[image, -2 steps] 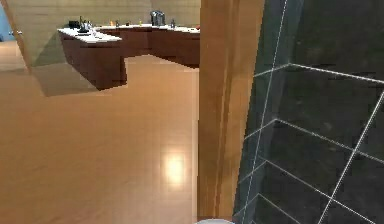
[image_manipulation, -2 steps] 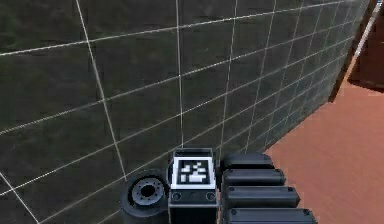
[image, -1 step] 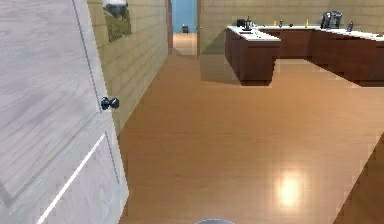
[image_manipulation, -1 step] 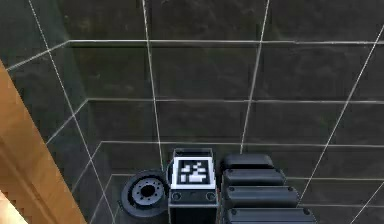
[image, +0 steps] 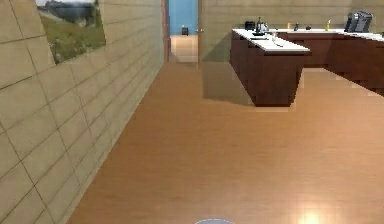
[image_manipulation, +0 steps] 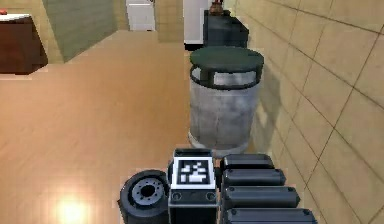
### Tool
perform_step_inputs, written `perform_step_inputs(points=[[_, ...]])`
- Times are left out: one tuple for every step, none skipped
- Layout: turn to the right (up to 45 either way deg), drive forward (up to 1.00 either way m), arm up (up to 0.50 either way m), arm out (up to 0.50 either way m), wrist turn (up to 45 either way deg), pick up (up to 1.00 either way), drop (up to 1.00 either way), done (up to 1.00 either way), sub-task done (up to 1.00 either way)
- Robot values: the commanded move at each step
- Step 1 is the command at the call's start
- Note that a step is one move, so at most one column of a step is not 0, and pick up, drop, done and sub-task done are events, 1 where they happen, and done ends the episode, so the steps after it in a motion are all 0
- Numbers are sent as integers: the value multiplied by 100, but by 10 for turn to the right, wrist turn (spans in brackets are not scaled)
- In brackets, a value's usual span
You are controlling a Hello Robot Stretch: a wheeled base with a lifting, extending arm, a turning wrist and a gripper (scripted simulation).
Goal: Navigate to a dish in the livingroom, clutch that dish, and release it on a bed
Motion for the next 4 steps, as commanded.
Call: perform_step_inputs(points=[[-90, 0, 0, 0, 0, 0, 0, 0, 0], [0, 35, 0, 0, 0, 0, 0, 0, 0], [30, 0, 0, 0, 0, 0, 0, 0, 0], [0, 100, 0, 0, 0, 0, 0, 0, 0]])
